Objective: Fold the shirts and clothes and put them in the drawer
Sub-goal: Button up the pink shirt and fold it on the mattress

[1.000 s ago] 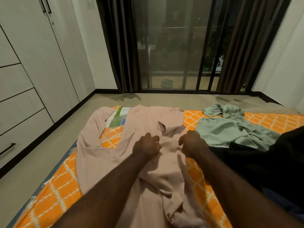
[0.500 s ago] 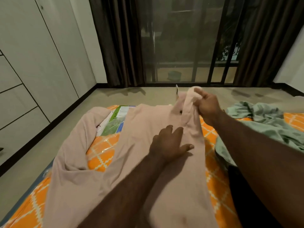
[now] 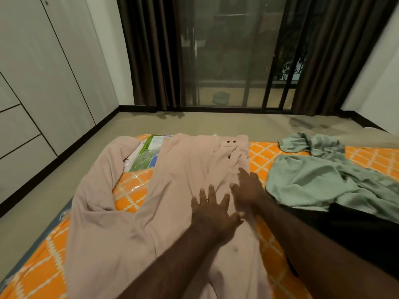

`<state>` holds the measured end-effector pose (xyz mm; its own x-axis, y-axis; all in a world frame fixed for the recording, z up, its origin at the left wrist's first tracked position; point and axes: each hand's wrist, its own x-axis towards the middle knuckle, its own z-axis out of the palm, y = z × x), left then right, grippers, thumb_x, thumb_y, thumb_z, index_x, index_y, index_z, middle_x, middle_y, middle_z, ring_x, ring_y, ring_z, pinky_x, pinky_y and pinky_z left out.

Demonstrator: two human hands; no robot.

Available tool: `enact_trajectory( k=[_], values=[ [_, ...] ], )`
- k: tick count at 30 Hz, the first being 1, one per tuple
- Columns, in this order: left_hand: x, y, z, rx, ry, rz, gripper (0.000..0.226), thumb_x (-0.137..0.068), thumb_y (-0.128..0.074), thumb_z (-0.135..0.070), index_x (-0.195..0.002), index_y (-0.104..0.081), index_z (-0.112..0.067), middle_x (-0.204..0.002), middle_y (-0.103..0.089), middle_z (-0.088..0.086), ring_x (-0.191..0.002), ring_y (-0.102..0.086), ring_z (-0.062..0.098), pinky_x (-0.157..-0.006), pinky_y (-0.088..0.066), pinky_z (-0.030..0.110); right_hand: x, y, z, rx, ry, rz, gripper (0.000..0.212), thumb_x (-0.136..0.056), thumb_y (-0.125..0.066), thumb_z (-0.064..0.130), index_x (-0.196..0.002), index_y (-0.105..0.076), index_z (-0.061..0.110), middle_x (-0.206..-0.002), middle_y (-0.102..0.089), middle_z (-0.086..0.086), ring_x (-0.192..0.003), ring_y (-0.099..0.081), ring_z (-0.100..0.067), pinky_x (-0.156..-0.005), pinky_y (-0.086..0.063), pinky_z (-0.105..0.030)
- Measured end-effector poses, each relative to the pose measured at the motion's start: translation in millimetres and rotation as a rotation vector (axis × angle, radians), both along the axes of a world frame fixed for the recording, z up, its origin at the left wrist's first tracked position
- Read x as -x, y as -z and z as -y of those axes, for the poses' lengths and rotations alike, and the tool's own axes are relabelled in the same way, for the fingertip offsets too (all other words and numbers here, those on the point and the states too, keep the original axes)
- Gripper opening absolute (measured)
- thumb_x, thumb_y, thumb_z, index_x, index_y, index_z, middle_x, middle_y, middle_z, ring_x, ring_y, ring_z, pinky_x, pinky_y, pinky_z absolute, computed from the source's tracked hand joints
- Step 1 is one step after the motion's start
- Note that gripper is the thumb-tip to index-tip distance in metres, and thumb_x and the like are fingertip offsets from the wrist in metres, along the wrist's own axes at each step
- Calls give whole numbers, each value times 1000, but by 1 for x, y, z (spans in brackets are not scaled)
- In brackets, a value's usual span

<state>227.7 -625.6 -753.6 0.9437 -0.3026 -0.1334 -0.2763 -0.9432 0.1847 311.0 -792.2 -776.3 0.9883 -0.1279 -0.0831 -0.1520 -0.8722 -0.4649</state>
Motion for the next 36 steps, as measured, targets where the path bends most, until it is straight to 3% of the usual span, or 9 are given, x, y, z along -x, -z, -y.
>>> enact_trajectory(
  k=[5,8,12,14,16,18,26,32,36],
  values=[
    [65,2,-24,-47,24,73,61,-101,-26,-51,-160,-23,-34,-171,2,7,-153,19,33,-119,11,61,97,3,-37,111,-57,-100,70,-99,-42,47,-161,-19,27,-166,-10,-24,-153,-11,-45,-124,-20,-48],
    [113,12,-33,-1,20,137,54,-88,-40,-46,-136,-62,-34,-157,-45,9,-149,-26,38,-112,-15,63,137,4,-48,148,-112,-272,95,-76,-30,63,-162,-10,29,-169,-3,-19,-154,-3,-48,-124,-14,-54],
    [161,27,-34,78,13,106,51,-83,-45,-53,-124,-70,-36,-144,-58,10,-132,-53,46,-105,-24,60,203,-21,-64,95,-4,-305,91,-83,-50,49,-160,-19,13,-162,-14,-25,-148,-20,-49,-119,-25,-54],
    [187,14,-34,89,-6,84,68,-74,-43,-56,-133,-65,-32,-152,-50,10,-135,-50,44,-105,-19,59,232,-25,-74,136,-29,-346,104,-76,-31,64,-164,-9,13,-168,-5,-23,-153,-7,-48,-124,-16,-50],
    [204,6,-33,43,20,50,95,-72,-39,-56,-160,-26,-25,-168,-5,6,-155,-9,41,-112,4,56,253,-20,-78,137,-43,-355,92,-82,-15,68,-164,-5,27,-171,5,-15,-156,4,-42,-125,-11,-49],
    [215,10,-37,4,43,-29,95,-83,-36,-56,-162,7,-25,-166,24,0,-153,21,32,-110,22,52,274,-25,-77,173,-72,-352,70,-101,-28,57,-163,-1,40,-171,15,-8,-156,10,-38,-124,-8,-55],
    [213,2,-62,-8,122,13,106,-82,-34,-87,-162,7,-29,-168,21,7,-155,18,32,-122,8,56,323,-44,-59,321,3,-472,73,-99,-21,74,-158,12,49,-167,29,-2,-153,25,-36,-121,6,-64],
    [207,-4,-72,3,117,12,91,-89,-33,-77,-162,-6,-30,-170,9,3,-156,9,32,-122,1,59,310,-61,-82,382,-39,-211,79,-98,-29,71,-163,0,37,-170,20,-6,-155,22,-35,-123,2,-62],
    [207,5,-69,2,78,-108,91,-89,-38,-73,-162,-3,-33,-171,7,-1,-156,10,30,-121,6,58,301,-46,-90,302,-150,-288,66,-103,-20,62,-162,-1,40,-171,15,0,-155,22,-33,-122,1,-64]
  ],
)
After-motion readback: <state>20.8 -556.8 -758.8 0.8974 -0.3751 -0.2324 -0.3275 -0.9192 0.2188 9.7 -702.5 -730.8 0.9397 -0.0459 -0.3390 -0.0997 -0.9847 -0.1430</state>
